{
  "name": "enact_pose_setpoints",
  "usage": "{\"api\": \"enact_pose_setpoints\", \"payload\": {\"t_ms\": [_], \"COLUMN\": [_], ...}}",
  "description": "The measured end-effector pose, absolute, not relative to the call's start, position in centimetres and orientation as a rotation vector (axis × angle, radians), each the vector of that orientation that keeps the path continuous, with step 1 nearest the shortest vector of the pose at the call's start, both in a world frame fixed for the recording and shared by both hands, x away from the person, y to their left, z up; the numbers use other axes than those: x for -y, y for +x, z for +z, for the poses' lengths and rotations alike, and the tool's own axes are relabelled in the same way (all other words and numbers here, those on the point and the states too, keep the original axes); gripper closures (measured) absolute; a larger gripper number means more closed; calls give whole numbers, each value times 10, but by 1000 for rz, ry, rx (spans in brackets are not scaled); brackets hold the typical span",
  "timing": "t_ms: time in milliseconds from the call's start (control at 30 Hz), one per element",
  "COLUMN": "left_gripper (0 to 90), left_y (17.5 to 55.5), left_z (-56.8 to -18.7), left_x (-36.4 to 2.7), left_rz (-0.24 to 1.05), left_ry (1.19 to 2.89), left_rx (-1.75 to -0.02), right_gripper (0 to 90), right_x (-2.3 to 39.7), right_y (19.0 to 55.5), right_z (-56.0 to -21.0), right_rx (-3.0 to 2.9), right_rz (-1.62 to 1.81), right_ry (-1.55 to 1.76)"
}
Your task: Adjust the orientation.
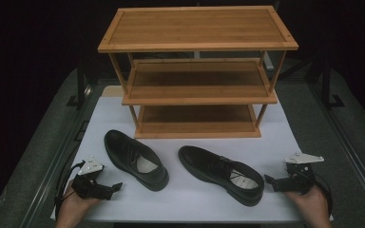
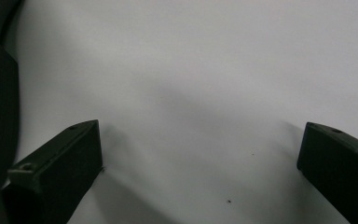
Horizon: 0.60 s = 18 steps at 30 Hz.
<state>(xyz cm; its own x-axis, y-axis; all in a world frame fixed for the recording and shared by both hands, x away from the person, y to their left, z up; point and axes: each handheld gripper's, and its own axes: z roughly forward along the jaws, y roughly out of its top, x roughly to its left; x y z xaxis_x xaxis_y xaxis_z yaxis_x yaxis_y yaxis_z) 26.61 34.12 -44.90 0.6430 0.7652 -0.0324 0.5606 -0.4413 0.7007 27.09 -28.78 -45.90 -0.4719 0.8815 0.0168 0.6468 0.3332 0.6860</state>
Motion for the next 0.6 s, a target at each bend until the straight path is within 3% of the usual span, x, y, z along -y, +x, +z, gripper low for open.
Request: {"api": "enact_pose_setpoints", "payload": {"t_ms": [300,433,533,567,600], "left_gripper": [56,147,154,240,253], "left_y": [266,268,271,272,273], "left_z": [-439,-432,-427,-423,-422], "left_x": [-354,-361,-364,-366,-367], "left_rz": [392,403,426,433,434], "left_ry": [2137,2125,2118,2110,2107], "left_rx": [-1066,-1076,-1093,-1094,-1099], "right_gripper": [0,0,0,0,0], "right_x": [288,288,288,288,288], "right_y": [271,271,271,271,271], "right_z": [-459,-459,-459,-459,-459], "right_rx": [-2245,-2245,-2245,-2245,-2245], "right_rz": [905,905,906,905,906], "right_ry": [1355,1355,1355,1355,1356]}}
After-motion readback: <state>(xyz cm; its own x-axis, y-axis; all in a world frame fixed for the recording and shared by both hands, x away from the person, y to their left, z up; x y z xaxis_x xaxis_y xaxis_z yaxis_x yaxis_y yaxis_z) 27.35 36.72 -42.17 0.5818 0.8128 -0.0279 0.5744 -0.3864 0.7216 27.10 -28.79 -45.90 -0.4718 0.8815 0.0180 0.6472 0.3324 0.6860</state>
